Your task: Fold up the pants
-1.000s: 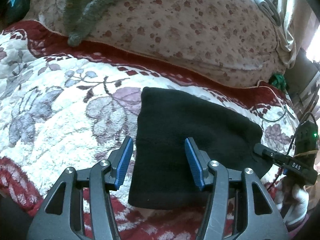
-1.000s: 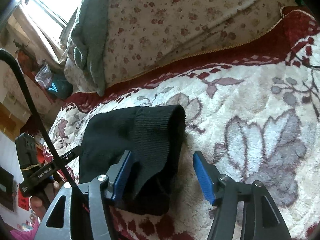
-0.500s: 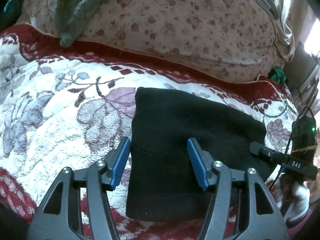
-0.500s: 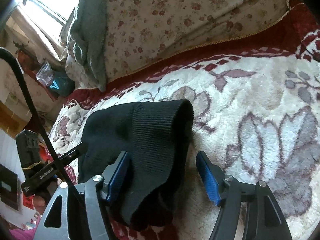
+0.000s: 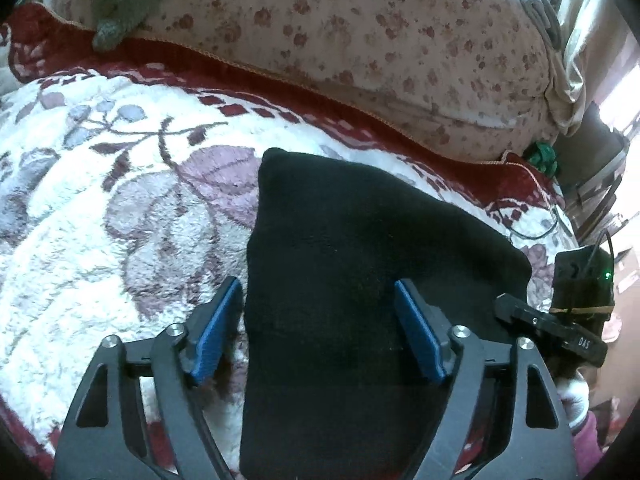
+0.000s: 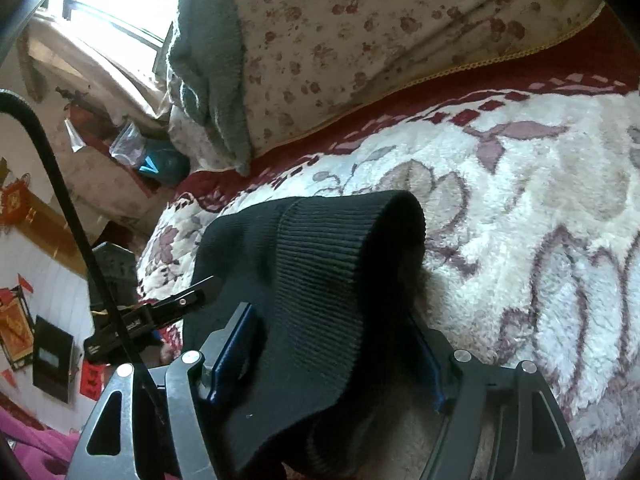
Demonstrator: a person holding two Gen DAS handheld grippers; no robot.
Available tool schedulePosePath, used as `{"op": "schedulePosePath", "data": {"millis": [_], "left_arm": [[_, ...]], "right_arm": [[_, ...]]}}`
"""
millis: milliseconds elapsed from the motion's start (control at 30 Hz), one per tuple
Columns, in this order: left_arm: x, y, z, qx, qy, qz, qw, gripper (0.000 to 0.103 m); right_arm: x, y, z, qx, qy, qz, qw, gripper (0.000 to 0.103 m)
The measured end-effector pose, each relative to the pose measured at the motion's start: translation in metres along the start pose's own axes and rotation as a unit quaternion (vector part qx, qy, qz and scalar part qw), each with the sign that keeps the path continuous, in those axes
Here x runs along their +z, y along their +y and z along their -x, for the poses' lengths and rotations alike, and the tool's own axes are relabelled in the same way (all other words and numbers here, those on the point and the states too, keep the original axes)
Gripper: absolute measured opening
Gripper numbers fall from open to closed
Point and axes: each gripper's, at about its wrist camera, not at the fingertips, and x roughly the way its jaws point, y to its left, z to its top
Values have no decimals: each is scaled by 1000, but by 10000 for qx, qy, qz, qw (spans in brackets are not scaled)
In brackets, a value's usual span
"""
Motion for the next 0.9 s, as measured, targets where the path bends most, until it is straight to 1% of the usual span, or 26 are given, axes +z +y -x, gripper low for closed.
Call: {"op": "schedulePosePath", "data": {"millis": [133, 233, 300, 367, 400, 433, 467, 567, 633, 700, 800, 900], "left_arm": [[-2, -6, -3, 69, -87, -141, 9998, 85], [-2, -9, -5, 109, -132, -238, 9996, 85], [-1, -7, -7, 87, -136, -176, 9997, 85], [-2, -8, -8, 149, -148, -178, 9996, 85], [-3, -9, -7, 186, -158, -200, 9995, 82], [-4, -12, -7, 174, -179, -232, 9994, 73], [-5, -15, -6, 199, -208, -244, 9993, 73], [-8, -21, -2, 368, -352, -301, 9982, 62], [-8, -22, 4, 414, -426, -267, 9979, 47], [-7, -24, 10, 415, -443, -278, 9978, 41], [-6, -26, 17, 429, -454, -271, 9977, 37], [-7, -25, 27, 490, -530, -233, 9971, 37]], "right_arm": [[1, -2, 0, 75, -43, -87, 9999, 70], [-2, 1, 1, -46, -103, -13, 9999, 64], [-4, 4, 1, -152, -138, 122, 9997, 62], [-4, 5, 2, -155, -158, 163, 9996, 58], [-4, 5, 2, -155, -169, 174, 9996, 57], [-5, 6, 2, -160, -179, 199, 9995, 55], [-5, 7, 2, -180, -192, 235, 9994, 53], [-4, 12, 3, -245, -220, 348, 9989, 49], [-4, 19, 5, -298, -243, 437, 9983, 47], [-3, 24, 8, -324, -272, 510, 9978, 45], [-1, 35, 13, -352, -311, 641, 9968, 43], [0, 46, 16, -325, -351, 737, 9961, 42]]}}
